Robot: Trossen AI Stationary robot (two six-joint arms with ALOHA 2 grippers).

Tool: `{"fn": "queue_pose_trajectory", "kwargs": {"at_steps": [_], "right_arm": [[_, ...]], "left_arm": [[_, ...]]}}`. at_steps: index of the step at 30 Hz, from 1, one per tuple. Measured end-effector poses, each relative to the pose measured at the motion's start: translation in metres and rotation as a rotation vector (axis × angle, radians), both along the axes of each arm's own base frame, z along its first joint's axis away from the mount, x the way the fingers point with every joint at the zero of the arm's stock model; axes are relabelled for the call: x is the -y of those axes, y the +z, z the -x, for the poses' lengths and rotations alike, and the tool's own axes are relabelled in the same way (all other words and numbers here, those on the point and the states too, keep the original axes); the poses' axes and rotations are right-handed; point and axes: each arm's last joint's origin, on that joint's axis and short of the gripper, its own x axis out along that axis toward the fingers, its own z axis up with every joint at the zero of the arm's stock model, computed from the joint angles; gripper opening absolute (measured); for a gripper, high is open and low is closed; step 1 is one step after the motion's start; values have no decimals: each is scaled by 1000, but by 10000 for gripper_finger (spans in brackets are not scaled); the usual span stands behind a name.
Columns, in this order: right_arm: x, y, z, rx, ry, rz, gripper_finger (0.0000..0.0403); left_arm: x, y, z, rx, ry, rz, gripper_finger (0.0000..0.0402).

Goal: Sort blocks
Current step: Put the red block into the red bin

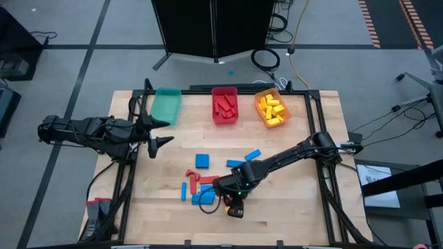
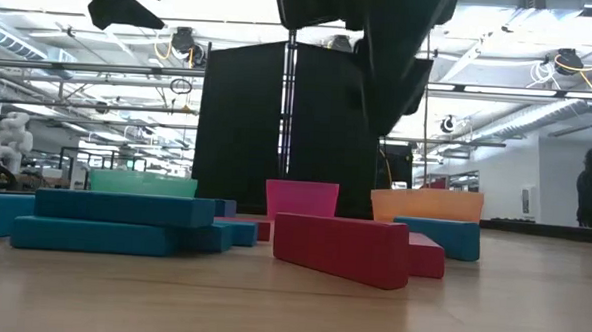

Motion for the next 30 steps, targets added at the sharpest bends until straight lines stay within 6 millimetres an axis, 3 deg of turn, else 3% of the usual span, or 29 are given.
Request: {"fn": "queue_pose_trajectory", "kwargs": {"at_steps": [6,14,20,30], "right_arm": [[6,0,-9,16,-187,0,187],[-12,4,-17,211,-426,114,187],[-10,-3,-12,118,-562,149,187],[-29,-33,-11,9,-622,125,187]], "left_arm": [[0,0,0,4,4,17,302],[0,0,0,4,8,16,302],[0,0,0,13,25,46,302],[0,0,0,22,41,83,302]]}}
